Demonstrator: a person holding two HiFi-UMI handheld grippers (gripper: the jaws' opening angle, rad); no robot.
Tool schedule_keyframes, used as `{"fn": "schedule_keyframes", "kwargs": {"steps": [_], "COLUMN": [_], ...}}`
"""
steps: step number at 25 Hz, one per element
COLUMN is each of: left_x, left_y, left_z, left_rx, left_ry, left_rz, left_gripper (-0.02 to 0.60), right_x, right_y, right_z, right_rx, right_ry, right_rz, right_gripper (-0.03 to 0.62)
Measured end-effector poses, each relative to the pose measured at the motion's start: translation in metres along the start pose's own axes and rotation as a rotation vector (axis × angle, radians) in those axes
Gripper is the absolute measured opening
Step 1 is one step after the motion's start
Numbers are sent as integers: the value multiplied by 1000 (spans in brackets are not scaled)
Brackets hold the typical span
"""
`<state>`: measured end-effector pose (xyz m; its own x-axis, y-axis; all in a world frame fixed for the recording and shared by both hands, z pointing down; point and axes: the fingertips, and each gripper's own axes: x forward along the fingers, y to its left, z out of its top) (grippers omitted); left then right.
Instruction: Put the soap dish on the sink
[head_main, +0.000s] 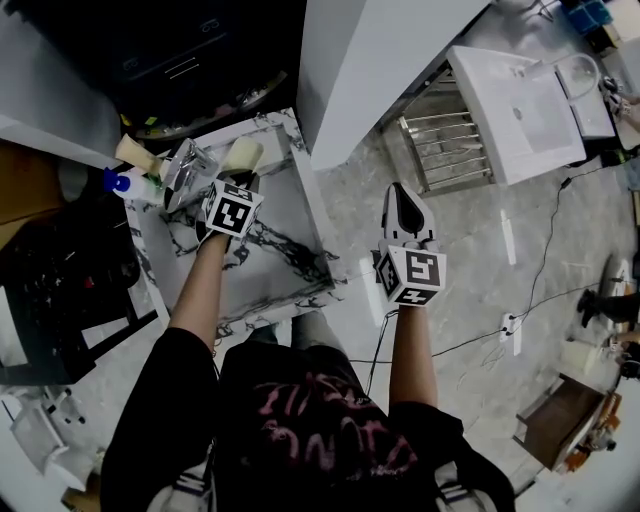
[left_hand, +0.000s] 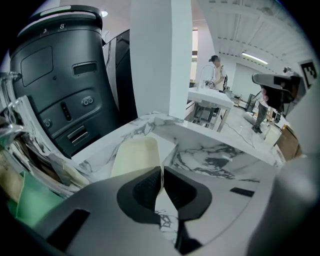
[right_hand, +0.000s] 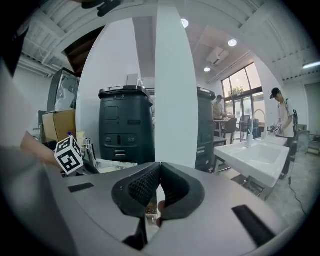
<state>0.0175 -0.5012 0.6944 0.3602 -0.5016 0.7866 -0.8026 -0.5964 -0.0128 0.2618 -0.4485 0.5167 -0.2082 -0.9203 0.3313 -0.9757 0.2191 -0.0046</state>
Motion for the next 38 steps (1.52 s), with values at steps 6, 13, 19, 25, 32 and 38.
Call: {"fn": "schedule_keyframes", "kwargs": {"steps": [6,13,19,25,32,38], "left_x": [3,-6,-34,-79,-137,-185], "left_y": [0,-3,-5,-16,-20,-15], "left_z": [1,6,22,44,57,62], "left_rx": [-13,-2,-5,3,-3,-17], "left_ry": [-3,-23,-111,-219,-320,-402], "left_rz": [2,14,25,27,38,62], "left_gripper": [36,83,81,55,28,20], "right_x": [1,-2,-9,-20,-29,-32], "right_y": [-5,-5,16,39,72,95], "right_z": [-6,-8,1,13,31,39], "right_rx": [-6,-7,-1,5,-2,-7], "right_ry": [4,5,-13,-27,-61,-82], "right_rz": [-8,-8,9,30,65,85], "right_gripper": [14,14,14,14,14,14]}}
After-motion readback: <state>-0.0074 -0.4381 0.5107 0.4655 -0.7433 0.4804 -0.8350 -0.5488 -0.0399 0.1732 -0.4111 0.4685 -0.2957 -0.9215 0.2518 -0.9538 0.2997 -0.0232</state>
